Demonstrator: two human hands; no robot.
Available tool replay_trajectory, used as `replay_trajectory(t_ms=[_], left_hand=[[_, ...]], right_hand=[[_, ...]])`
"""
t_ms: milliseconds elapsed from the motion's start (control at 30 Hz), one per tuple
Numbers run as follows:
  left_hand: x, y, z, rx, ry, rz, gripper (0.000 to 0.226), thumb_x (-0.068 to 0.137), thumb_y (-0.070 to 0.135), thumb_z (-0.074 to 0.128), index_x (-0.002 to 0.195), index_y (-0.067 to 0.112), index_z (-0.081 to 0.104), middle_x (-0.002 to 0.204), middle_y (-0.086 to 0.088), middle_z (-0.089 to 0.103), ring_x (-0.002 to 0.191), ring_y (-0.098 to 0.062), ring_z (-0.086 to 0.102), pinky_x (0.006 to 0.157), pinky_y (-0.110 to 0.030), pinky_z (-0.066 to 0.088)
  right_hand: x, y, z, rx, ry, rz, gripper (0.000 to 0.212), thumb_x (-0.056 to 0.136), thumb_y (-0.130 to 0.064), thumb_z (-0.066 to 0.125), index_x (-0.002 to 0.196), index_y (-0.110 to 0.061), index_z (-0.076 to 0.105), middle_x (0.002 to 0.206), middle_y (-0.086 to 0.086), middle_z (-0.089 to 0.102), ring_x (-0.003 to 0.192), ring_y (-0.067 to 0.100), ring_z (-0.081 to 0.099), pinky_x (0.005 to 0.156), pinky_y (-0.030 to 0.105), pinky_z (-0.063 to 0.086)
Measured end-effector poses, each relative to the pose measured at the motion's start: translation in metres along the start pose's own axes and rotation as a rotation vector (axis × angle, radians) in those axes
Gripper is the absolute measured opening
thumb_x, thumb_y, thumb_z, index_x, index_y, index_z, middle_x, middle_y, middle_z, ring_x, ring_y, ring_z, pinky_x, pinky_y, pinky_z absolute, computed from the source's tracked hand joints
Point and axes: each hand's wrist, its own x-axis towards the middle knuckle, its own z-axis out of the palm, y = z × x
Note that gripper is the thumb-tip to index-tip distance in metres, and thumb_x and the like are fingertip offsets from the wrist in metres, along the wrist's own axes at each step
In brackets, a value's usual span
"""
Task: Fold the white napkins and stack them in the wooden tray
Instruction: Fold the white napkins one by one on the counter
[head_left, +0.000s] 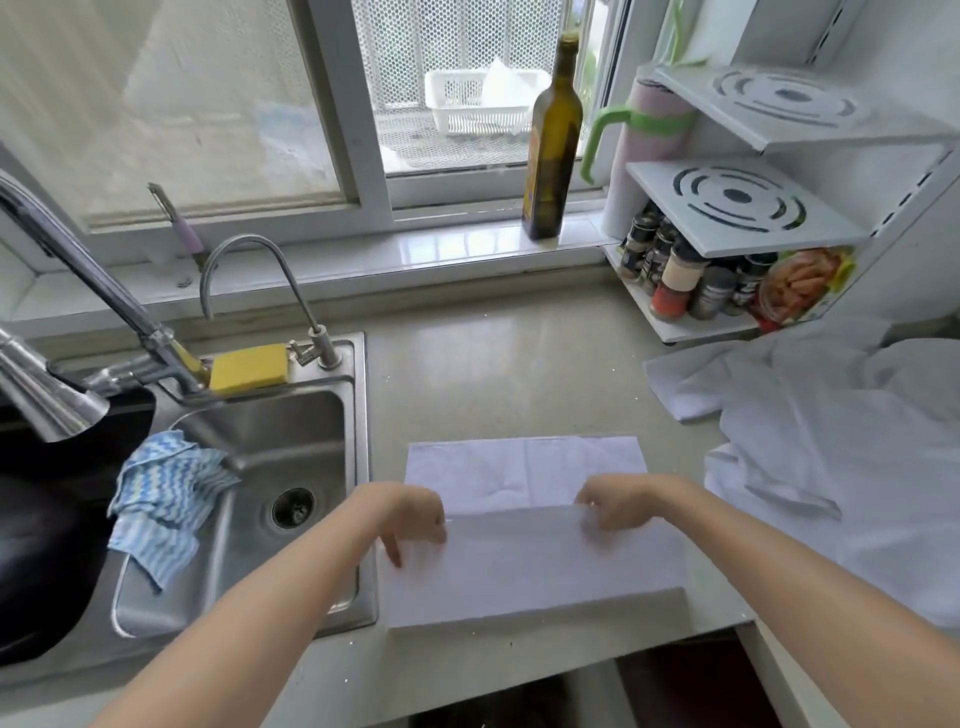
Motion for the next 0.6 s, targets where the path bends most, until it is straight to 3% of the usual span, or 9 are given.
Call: replay_trajectory(t_ms=[67, 133, 200, 333, 400, 467, 600], left_hand=[[0.012, -0.003, -0.008, 0.032, 0.226, 0.033, 0.022, 0.098, 0.023, 0.047, 0.094, 0.006, 0.061, 0.084, -0.012, 0.054, 0.069, -0.022, 0.056, 0.053, -0.022, 0.041], [0.023, -0.003, -0.015, 0.074, 0.427, 0.024, 0.023, 0.097, 0.022, 0.048, 0.077, 0.012, 0.053, 0.084, -0.006, 0.053, 0.074, -0.024, 0.048, 0.052, -0.026, 0.032], [0.037, -0.003, -0.019, 0.081, 0.571, -0.013, 0.029, 0.097, 0.025, 0.048, 0.069, 0.015, 0.049, 0.082, -0.006, 0.057, 0.076, -0.027, 0.051, 0.057, -0.026, 0.034], [0.064, -0.002, -0.023, 0.115, 0.715, -0.082, 0.027, 0.098, 0.031, 0.045, 0.094, 0.015, 0.067, 0.101, -0.008, 0.069, 0.096, -0.029, 0.063, 0.072, -0.030, 0.045], [0.075, -0.001, -0.023, 0.195, 0.739, -0.091, 0.029, 0.099, 0.032, 0.044, 0.104, 0.015, 0.067, 0.109, -0.007, 0.068, 0.105, -0.029, 0.059, 0.079, -0.032, 0.045], [0.085, -0.002, -0.021, 0.258, 0.754, -0.069, 0.028, 0.099, 0.031, 0.043, 0.108, 0.017, 0.066, 0.115, -0.006, 0.065, 0.111, -0.028, 0.053, 0.086, -0.033, 0.041], [0.099, -0.004, -0.022, 0.183, 0.747, -0.044, 0.030, 0.102, 0.031, 0.037, 0.115, 0.017, 0.060, 0.122, -0.006, 0.059, 0.116, -0.028, 0.049, 0.093, -0.035, 0.037]], right_hand=[[0.008, 0.004, -0.008, 0.052, 0.139, 0.008, 0.016, 0.090, -0.003, 0.045, 0.086, -0.010, 0.059, 0.087, 0.003, 0.053, 0.081, 0.021, 0.050, 0.053, 0.023, 0.037], [0.022, 0.007, -0.010, 0.059, 0.274, 0.060, 0.024, 0.092, -0.003, 0.041, 0.071, -0.014, 0.043, 0.088, 0.005, 0.048, 0.080, 0.021, 0.044, 0.057, 0.026, 0.032], [0.038, 0.011, -0.011, 0.081, 0.385, 0.112, 0.030, 0.091, -0.003, 0.039, 0.065, -0.017, 0.031, 0.088, 0.007, 0.049, 0.078, 0.023, 0.044, 0.062, 0.028, 0.031], [0.063, 0.017, -0.009, 0.130, 0.495, 0.182, 0.026, 0.090, -0.008, 0.041, 0.068, -0.019, 0.035, 0.099, 0.011, 0.062, 0.093, 0.030, 0.057, 0.064, 0.029, 0.034], [0.074, 0.016, -0.009, 0.134, 0.544, 0.188, 0.011, 0.092, -0.015, 0.044, 0.081, -0.014, 0.047, 0.105, 0.013, 0.063, 0.097, 0.032, 0.058, 0.068, 0.032, 0.038], [0.085, 0.016, -0.009, 0.149, 0.605, 0.177, 0.013, 0.093, -0.020, 0.046, 0.097, -0.010, 0.054, 0.107, 0.013, 0.062, 0.099, 0.032, 0.057, 0.073, 0.034, 0.041], [0.102, 0.016, -0.010, 0.201, 0.672, 0.149, 0.013, 0.094, -0.018, 0.046, 0.096, -0.010, 0.055, 0.105, 0.012, 0.062, 0.098, 0.030, 0.056, 0.075, 0.035, 0.042]])
